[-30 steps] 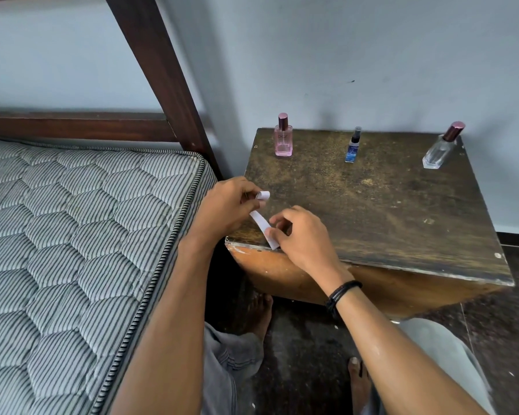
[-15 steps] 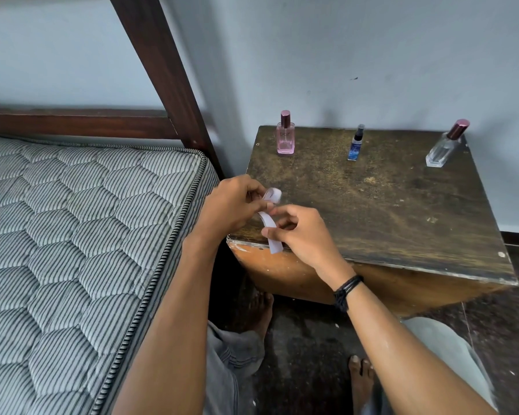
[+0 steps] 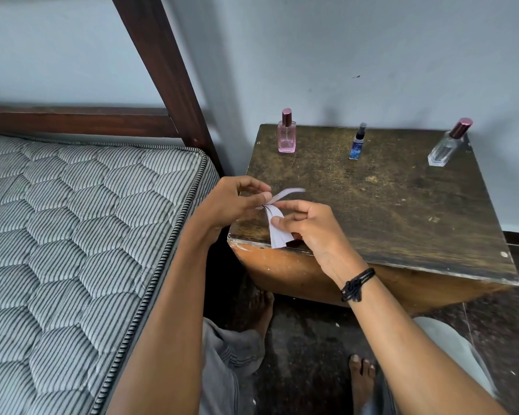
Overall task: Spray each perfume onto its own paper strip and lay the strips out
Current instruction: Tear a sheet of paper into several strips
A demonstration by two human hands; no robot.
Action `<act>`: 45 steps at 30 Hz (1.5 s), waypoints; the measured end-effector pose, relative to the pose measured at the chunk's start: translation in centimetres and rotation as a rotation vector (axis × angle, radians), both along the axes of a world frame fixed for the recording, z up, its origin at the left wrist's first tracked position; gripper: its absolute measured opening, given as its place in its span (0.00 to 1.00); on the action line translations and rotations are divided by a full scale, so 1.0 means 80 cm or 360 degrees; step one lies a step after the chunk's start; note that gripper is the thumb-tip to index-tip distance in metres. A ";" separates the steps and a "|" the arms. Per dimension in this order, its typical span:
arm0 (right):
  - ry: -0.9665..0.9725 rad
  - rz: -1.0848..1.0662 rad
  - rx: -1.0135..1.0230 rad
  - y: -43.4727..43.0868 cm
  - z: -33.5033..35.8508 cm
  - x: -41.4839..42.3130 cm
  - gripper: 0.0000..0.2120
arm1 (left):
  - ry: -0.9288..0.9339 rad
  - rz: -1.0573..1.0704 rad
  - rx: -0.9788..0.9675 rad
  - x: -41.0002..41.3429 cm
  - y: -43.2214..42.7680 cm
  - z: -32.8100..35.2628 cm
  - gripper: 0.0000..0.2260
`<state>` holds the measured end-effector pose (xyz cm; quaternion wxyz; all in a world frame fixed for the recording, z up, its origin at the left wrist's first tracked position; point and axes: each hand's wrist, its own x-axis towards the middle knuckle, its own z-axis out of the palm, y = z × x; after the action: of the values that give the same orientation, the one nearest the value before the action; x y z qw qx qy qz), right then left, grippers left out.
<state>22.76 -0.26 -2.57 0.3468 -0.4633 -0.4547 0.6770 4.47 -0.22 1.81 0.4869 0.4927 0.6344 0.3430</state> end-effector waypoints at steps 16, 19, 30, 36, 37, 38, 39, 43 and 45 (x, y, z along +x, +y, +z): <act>0.0313 -0.0054 -0.0200 0.004 -0.004 0.001 0.15 | -0.0656 0.0090 -0.0192 -0.002 -0.001 0.007 0.18; 0.0328 -0.0056 -0.0221 0.002 -0.002 0.001 0.14 | -0.0676 0.0119 -0.0163 0.000 0.000 0.006 0.17; 0.0011 -0.0107 0.0224 0.000 0.001 0.002 0.12 | -0.0638 0.0193 -0.0149 -0.006 0.001 0.006 0.21; -0.0206 -0.0219 0.0514 -0.001 0.000 -0.001 0.05 | -0.0597 0.0224 -0.0145 -0.007 0.001 0.007 0.20; -0.0210 -0.0236 0.0523 -0.001 -0.001 -0.002 0.05 | -0.0603 0.0225 -0.0144 -0.007 0.001 0.006 0.20; -0.0204 -0.0257 0.0515 -0.001 -0.001 -0.002 0.05 | -0.0606 0.0225 -0.0142 -0.007 0.001 0.006 0.19; -0.0188 -0.0280 0.0493 -0.001 -0.001 -0.002 0.04 | -0.0605 0.0223 -0.0139 -0.007 0.001 0.006 0.19; -0.0140 -0.0335 0.0401 0.001 0.001 0.001 0.04 | -0.0641 0.0202 -0.0131 -0.005 0.001 0.007 0.19; -0.0138 -0.0336 0.0394 0.001 0.002 0.002 0.04 | -0.0639 0.0195 -0.0136 -0.006 0.001 0.007 0.18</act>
<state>22.92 -0.16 -2.39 0.4505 -0.4909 -0.4980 0.5551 3.98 -0.16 2.39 0.6023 0.3539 0.5673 0.4361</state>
